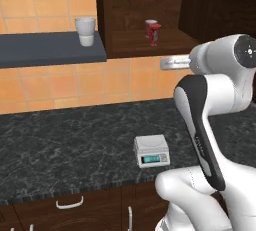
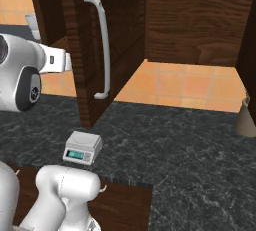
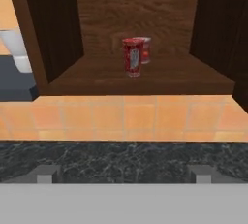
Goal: Pick the yogurt and place it on the digital scale for weighing, and close the cabinet.
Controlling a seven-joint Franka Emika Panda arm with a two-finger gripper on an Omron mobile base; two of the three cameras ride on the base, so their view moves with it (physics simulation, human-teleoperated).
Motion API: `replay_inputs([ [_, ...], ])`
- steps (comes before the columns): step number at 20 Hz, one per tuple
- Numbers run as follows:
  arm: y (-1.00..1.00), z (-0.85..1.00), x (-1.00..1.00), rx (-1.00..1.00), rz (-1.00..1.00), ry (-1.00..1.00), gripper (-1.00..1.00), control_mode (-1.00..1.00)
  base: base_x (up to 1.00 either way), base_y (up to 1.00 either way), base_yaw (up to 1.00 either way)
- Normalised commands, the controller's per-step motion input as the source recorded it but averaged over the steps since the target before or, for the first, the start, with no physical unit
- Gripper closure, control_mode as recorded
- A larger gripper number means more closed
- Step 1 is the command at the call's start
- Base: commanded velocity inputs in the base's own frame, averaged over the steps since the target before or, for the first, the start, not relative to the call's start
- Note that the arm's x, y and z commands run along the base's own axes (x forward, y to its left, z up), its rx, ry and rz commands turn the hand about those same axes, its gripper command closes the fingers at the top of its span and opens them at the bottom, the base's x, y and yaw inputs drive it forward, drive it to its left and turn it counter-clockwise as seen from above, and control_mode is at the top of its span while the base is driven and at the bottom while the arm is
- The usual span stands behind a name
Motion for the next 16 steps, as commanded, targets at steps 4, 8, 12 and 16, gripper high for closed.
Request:
replay_inputs([
  [4, 0.12, 0.68, 0.0, -0.08, 0.0, -0.03, -1.0, -1.0, 0.0, 0.0, 0.0],
  [8, 0.0, 0.34, 0.26, -0.04, 0.0, -0.02, -1.0, -1.0, 0.0, 0.0, 0.0],
  [12, -0.04, 0.01, 0.69, 0.0, 0.0, 0.02, -1.0, -1.0, 0.0, 0.0, 0.0],
  [16, -0.14, -0.08, 0.74, 0.0, 0.0, 0.0, -1.0, -1.0, 0.0, 0.0, 0.0],
])
